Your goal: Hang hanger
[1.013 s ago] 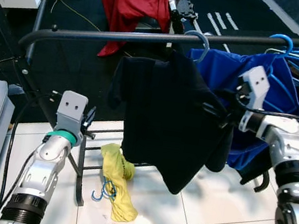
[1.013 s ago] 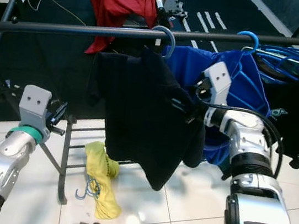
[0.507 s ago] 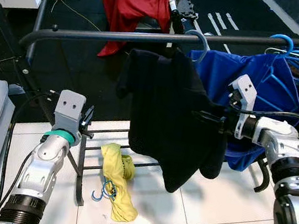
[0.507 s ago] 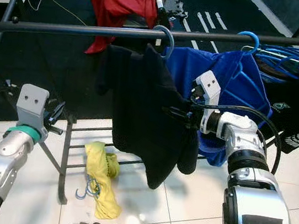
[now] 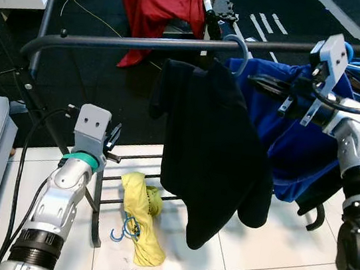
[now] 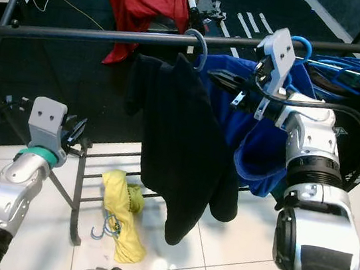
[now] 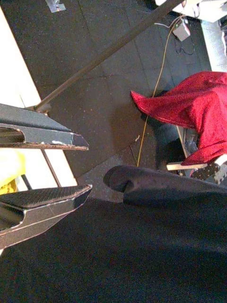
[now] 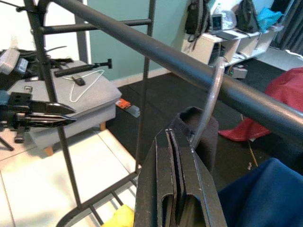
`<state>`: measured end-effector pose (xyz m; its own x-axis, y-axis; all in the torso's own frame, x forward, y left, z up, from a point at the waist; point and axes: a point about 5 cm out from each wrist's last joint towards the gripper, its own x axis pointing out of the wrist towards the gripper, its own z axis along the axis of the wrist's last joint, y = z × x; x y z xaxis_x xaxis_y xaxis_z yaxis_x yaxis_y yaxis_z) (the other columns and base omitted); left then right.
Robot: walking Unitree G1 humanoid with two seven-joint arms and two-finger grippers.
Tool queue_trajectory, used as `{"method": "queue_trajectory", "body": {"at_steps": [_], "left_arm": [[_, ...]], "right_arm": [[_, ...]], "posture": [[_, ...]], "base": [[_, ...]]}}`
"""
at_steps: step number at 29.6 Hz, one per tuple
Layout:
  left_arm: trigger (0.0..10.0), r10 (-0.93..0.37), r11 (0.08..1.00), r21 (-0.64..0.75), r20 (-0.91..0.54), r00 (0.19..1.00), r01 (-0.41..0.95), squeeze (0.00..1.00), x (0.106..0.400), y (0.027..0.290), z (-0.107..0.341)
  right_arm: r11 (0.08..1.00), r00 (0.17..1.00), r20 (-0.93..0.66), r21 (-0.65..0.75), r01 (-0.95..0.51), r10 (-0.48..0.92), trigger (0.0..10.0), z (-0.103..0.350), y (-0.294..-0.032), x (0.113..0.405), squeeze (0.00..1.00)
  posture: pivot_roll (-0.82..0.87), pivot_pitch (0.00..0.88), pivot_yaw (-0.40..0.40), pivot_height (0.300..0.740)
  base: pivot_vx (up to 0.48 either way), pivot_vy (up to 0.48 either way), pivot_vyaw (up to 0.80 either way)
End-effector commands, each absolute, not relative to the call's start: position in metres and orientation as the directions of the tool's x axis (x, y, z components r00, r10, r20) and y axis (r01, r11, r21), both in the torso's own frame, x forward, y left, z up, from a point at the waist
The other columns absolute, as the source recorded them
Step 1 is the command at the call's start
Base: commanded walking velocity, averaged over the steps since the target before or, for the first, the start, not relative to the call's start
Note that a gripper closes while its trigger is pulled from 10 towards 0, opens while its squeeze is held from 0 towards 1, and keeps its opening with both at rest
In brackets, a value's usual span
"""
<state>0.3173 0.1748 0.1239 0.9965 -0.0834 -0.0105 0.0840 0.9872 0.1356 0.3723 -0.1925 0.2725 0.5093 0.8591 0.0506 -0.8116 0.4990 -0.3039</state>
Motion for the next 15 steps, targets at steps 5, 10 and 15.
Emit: {"method": "queue_trajectory", "body": {"at_steps": [5,10,15], "left_arm": [[10.0,-0.090,0.988,0.121,-0.038,0.995,0.094,0.00,0.317,0.171,0.117],[10.0,-0.095,0.988,0.115,-0.035,0.995,0.098,0.00,0.317,0.169,0.118],[10.0,-0.100,0.988,0.117,-0.037,0.994,0.104,0.00,0.316,0.167,0.117]], "right_arm": [[0.477,0.480,0.067,-0.289,-0.830,0.875,0.0,0.260,-0.185,0.363,0.00],[0.570,0.585,0.060,-0.326,-0.754,0.809,10.0,0.235,-0.178,0.360,0.00],[0.751,0.744,0.173,-0.327,-0.574,0.645,10.0,0.222,-0.176,0.363,1.00]], "posture": [[-0.04,0.064,0.061,0.740],[-0.04,0.062,0.054,0.740],[-0.04,0.065,0.061,0.740]], "base": [[0.000,0.000,0.00],[0.000,0.000,0.00],[0.000,0.000,0.00]]}}
